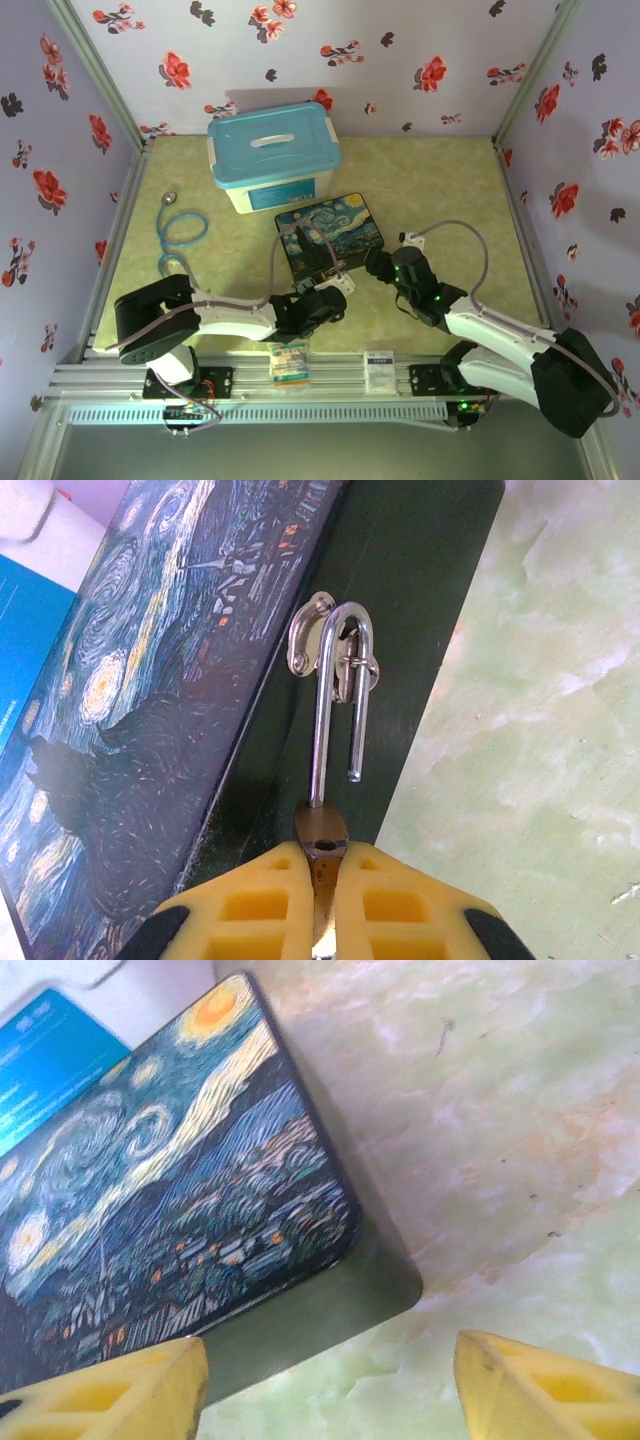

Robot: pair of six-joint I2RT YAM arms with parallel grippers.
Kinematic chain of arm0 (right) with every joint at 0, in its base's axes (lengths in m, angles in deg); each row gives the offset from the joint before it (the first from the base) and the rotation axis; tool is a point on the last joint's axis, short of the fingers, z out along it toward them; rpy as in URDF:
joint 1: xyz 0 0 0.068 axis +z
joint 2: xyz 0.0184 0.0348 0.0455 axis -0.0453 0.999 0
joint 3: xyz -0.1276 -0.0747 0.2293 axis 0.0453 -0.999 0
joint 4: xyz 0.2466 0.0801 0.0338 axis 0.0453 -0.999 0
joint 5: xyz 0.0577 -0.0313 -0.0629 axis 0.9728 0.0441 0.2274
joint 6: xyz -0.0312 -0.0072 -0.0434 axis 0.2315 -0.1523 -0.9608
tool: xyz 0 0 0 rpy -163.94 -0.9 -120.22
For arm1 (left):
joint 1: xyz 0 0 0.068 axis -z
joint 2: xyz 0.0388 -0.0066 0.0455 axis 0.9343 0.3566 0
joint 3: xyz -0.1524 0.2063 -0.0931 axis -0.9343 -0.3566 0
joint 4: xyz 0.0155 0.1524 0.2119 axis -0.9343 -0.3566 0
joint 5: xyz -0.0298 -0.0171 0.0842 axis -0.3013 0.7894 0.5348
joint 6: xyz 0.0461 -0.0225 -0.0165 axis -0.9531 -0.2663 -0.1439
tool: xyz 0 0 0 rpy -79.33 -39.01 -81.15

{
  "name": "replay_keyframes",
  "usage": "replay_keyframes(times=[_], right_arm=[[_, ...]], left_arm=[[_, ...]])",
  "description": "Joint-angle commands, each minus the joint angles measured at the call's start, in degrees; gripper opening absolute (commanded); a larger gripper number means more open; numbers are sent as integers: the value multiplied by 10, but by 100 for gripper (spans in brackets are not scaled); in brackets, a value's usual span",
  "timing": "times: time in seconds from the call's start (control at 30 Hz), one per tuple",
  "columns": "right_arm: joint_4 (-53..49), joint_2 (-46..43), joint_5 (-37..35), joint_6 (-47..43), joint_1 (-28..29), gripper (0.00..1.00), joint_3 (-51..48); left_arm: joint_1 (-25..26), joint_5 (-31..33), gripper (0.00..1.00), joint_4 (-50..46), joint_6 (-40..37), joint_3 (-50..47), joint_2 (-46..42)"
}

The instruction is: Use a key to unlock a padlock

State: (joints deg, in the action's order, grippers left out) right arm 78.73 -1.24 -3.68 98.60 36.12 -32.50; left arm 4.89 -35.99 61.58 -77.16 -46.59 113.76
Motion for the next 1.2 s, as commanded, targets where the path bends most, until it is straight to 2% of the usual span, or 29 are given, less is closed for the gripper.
replay_keyframes(times=[0.0,0.1,0.17,0.33,0.53,0.57,0.63,0.67,0.77,0.93,1.07,1.17], right_arm=[[-5,-10,78,-19,0,61,0],[6,-14,105,9,3,62,-27],[13,-17,93,25,9,62,-49],[33,-15,83,37,21,61,-74],[25,-21,72,32,27,61,-69],[22,-24,72,33,27,61,-69],[17,-30,71,36,27,62,-72],[15,-35,71,37,27,62,-75],[4,-55,71,44,27,62,-87],[-54,-101,64,56,35,62,-91],[-88,-111,30,95,72,64,-80],[-65,-75,14,137,117,65,-67]], left_arm=[[4,22,0,3,31,5,13],[17,1,0,-7,55,12,18],[27,-5,0,-29,86,27,32],[63,24,1,-77,150,63,74],[54,17,6,-139,232,101,115],[51,11,9,-148,239,106,116],[48,1,31,-149,249,106,114],[48,-4,35,-145,252,103,111],[50,-22,43,-114,260,78,84],[49,-49,67,-77,290,29,-14],[34,-62,69,-51,342,-33,-125],[2,-85,69,-26,393,-96,-230]])
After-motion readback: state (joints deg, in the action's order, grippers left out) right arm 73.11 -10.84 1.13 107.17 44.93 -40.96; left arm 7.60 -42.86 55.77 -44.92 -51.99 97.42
